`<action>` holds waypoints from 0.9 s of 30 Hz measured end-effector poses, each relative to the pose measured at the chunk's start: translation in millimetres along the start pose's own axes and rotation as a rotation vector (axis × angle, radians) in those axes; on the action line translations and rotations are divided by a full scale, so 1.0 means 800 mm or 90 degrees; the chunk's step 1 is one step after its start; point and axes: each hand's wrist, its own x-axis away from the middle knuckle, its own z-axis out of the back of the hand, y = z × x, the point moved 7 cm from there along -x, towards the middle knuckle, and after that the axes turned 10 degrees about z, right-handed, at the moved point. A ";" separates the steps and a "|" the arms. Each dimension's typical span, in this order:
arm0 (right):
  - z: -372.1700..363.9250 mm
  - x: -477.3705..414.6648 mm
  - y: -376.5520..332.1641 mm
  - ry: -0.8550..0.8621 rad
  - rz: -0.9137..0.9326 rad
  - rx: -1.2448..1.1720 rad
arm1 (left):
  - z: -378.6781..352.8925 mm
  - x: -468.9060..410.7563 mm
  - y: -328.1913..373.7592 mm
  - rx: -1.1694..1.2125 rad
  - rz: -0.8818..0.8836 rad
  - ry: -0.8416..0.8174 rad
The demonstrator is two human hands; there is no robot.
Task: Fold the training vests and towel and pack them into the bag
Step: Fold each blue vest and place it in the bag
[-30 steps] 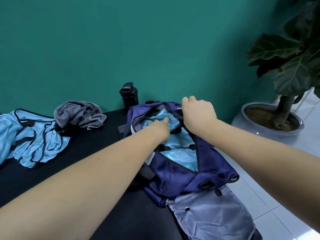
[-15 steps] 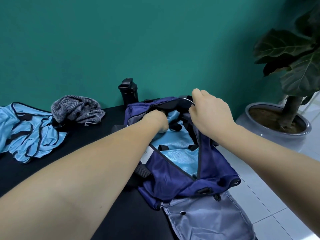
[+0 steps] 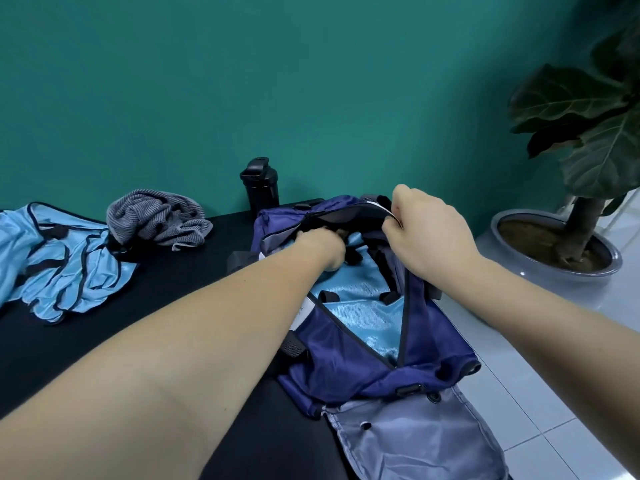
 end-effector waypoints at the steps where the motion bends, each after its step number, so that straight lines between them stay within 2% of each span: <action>1: 0.001 0.001 0.001 -0.008 -0.007 0.002 | 0.004 0.003 0.001 0.026 -0.001 -0.004; 5: 0.003 0.004 -0.001 -0.036 -0.026 0.000 | 0.022 0.039 -0.007 0.113 -0.025 0.023; 8: 0.004 0.005 -0.019 -0.016 -0.017 -0.029 | 0.036 0.088 -0.029 0.215 -0.055 0.040; 11: 0.008 0.006 -0.055 0.036 0.012 -0.045 | 0.054 0.143 -0.079 0.317 -0.063 0.140; 15: -0.006 0.022 -0.139 0.065 0.060 -0.087 | 0.042 0.206 -0.177 0.447 -0.013 0.249; 19: -0.037 0.049 -0.232 0.076 0.059 -0.211 | -0.024 0.245 -0.267 0.504 0.079 0.216; 23: -0.090 0.075 -0.300 -0.004 -0.037 -0.374 | -0.095 0.263 -0.352 0.498 0.169 0.180; 27: -0.140 0.107 -0.355 -0.080 -0.110 -0.442 | -0.149 0.262 -0.420 0.492 0.225 0.171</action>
